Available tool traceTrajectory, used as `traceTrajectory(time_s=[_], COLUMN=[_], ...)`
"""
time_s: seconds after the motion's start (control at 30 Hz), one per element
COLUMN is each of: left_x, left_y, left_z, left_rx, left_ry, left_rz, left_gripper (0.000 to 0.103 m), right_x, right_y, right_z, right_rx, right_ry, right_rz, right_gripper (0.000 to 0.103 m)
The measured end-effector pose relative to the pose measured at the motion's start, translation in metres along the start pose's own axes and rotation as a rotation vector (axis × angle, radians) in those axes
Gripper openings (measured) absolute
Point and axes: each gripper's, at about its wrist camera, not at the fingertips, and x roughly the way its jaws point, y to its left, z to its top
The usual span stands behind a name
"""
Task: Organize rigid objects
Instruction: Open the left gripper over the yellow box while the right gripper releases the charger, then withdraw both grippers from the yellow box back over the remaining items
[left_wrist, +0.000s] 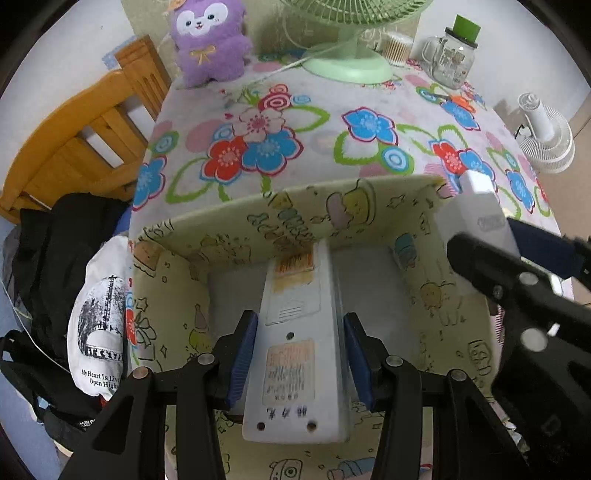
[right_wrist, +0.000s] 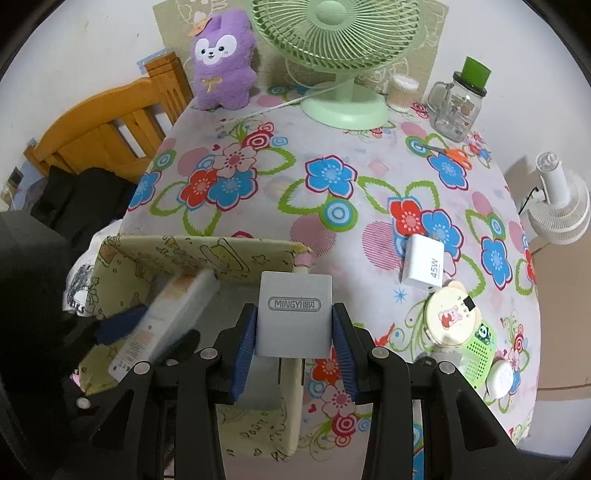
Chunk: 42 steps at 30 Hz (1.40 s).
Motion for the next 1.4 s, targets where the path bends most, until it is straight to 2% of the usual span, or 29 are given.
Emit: traceTrajectory(time_s=[0.1,0.2,0.27,0.33,0.47,0.53,0.7,0.73,0.8,1.03,1.4], left_x=[-0.001,-0.004,-0.004,-0.004,-0.002,-0.002,-0.006,-0.007,-0.009,-0.015,-0.025], left_y=[0.001,0.005,0.008,0.011,0.013,0.016,0.021,0.021,0.019,0.006,-0.016], left_z=[0.001,0.003,0.003,0.003,0.001,0.000,0.000,0.000,-0.001,-0.002,-0.004], left_rx=[0.009,0.004,0.001,0.000,0.003,-0.007,-0.015,-0.009,-0.002,0.029,0.071], left_ry=[-0.011,-0.027,-0.029,-0.020,-0.004,0.005,0.000,-0.001,-0.001,-0.004,-0.019], left_rz=[-0.007,0.002,0.009,0.009,0.009,-0.004,-0.001,0.005,0.006,-0.001,0.029], left_gripper=[0.051,0.071,0.074,0.082,0.087,0.091,0.096,0.097,0.098,0.099,0.099], right_x=[0.001,0.002,0.004,0.009,0.014,0.015,0.014,0.014,0.011,0.008,-0.003], right_y=[0.006,0.011,0.014,0.017,0.020,0.022,0.026,0.026,0.024,0.011,-0.005], right_z=[0.002,0.004,0.005,0.004,0.002,0.002,0.001,0.000,-0.001,-0.006,-0.013], right_rx=[-0.002,-0.010,-0.008,-0.010,-0.006,-0.011,-0.022,-0.018,-0.010,0.011,0.023], right_ry=[-0.003,-0.002,0.005,0.021,0.033,0.038,0.039,0.042,0.034,0.043,0.059], right_rz=[-0.002,-0.001,0.008,0.018,0.029,0.043,0.064,0.042,0.017,0.001,-0.061], right_gripper=[0.043,0.043,0.043,0.043,0.045,0.052,0.068,0.078,0.087,0.089,0.089])
